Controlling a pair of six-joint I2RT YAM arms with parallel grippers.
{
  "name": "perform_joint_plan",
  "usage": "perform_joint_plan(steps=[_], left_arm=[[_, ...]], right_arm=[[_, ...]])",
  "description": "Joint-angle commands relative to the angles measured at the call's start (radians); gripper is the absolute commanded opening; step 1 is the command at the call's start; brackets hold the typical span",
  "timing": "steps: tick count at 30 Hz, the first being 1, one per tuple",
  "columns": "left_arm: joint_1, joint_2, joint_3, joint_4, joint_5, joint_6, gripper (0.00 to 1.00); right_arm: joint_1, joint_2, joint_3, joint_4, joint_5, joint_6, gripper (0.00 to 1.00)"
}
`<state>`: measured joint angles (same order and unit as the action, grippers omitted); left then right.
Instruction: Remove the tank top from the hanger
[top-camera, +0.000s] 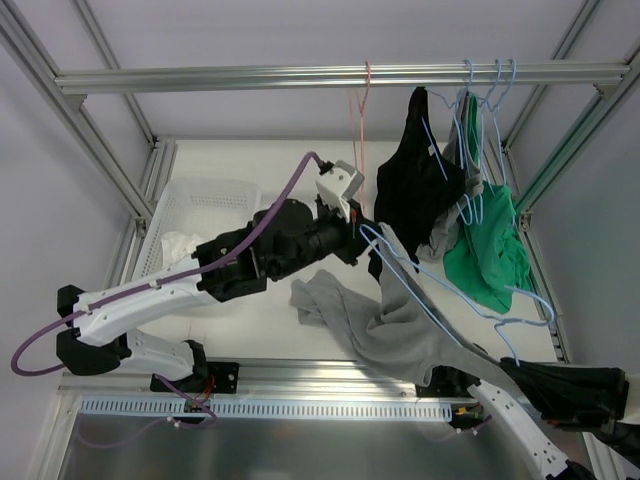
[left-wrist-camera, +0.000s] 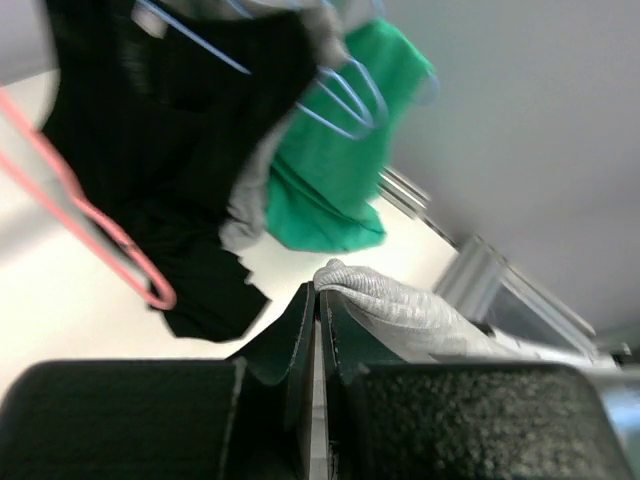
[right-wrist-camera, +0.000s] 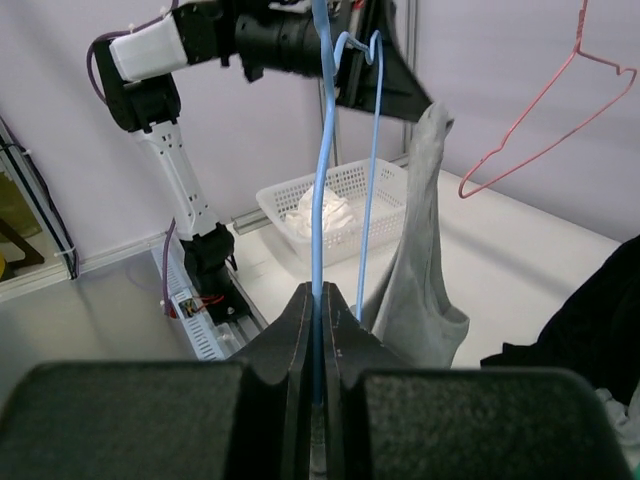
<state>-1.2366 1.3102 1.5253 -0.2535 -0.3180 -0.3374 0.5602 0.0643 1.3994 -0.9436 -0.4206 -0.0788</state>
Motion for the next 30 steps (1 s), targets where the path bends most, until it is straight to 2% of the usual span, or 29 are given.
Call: perform_joint_plan(steps=[1, 2, 5, 7, 10, 13, 17, 21, 24, 30], left_arm=[[-0.076, -0.068, -0.138, 0.164, 0.198, 0.066, 0.0], [-0.127, -0.078, -0.186, 0.257, 0.198, 0.077, 0.0], [-0.17, -0.097, -0.347, 0.396, 0.198, 0.061, 0.0], [-0.193, -0.1, -0.399, 0.459, 0.207, 0.043, 0.0], [-0.202, -0.092, -0.461, 0.539, 0.203, 0.009, 0.0], [-0.204, -0.095, -0.473, 0.536, 0.09, -0.037, 0.0], [-0.204, -0.15, -0.497, 0.487, -0.197, -0.118, 0.0], [-0.204, -0.239, -0.501, 0.404, -0.381, -0.187, 0.0], [-0.204, -0.29, -0.499, 0.362, -0.459, -0.215, 0.0], [-0.204, -0.313, -0.458, 0.353, -0.516, -0.23, 0.0]], right_arm=[[-0.002, -0.03, -0.091, 0.253, 0.028, 0.045, 0.0], [0.0, -0.041, -0.106, 0.281, 0.052, 0.048, 0.0], [0.0, -0.047, -0.172, 0.42, 0.124, 0.076, 0.0], [-0.002, -0.049, -0.213, 0.506, 0.131, 0.112, 0.0], [-0.003, -0.028, -0.237, 0.542, 0.132, 0.131, 0.0], [-0.005, -0.011, -0.252, 0.54, 0.129, 0.114, 0.0], [-0.005, -0.035, -0.263, 0.531, 0.12, 0.099, 0.0], [-0.005, -0.037, -0.232, 0.452, 0.103, 0.086, 0.0], [-0.006, -0.034, -0.224, 0.419, 0.094, 0.057, 0.0], [-0.006, -0.049, -0.241, 0.384, 0.074, 0.05, 0.0]])
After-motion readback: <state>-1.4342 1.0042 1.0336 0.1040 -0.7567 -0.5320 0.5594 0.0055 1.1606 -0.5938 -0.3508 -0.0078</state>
